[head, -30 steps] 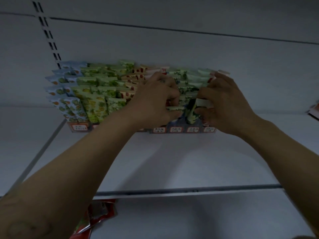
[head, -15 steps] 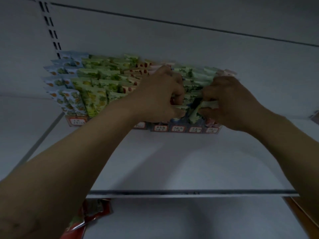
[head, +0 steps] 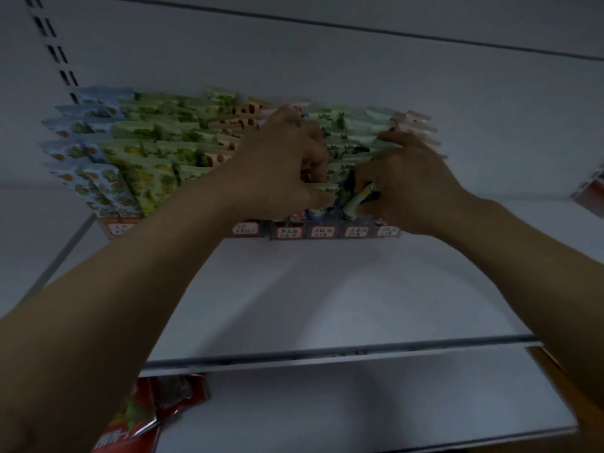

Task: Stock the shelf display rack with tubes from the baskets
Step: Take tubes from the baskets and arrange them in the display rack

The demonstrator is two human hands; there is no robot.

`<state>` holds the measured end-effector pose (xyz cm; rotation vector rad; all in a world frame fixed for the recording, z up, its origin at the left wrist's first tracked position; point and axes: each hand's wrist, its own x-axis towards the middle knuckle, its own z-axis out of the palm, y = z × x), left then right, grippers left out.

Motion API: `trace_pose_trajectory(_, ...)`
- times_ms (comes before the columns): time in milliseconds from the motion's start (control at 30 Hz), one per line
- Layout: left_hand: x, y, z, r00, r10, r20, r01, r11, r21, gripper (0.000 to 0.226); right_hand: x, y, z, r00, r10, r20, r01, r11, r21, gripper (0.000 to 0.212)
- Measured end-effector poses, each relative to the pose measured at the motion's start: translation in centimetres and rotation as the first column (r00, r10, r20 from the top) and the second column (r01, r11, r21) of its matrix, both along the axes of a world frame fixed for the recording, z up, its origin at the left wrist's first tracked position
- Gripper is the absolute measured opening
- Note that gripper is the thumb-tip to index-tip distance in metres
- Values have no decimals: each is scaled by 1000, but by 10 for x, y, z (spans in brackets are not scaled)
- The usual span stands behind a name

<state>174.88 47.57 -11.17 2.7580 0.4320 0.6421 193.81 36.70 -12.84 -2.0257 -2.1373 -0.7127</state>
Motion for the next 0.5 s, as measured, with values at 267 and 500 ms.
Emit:
trace_pose_trajectory(267, 0, -3, 1, 1000, -7, 4, 7, 1000, 15, 30, -17, 3, 7, 997, -81, 20, 81, 997, -11, 29)
trace_pose_trajectory(500, 1, -1, 0, 1000, 3, -18, -3, 999, 37, 29, -12, 3, -1, 998, -58, 12, 58, 998, 28, 26)
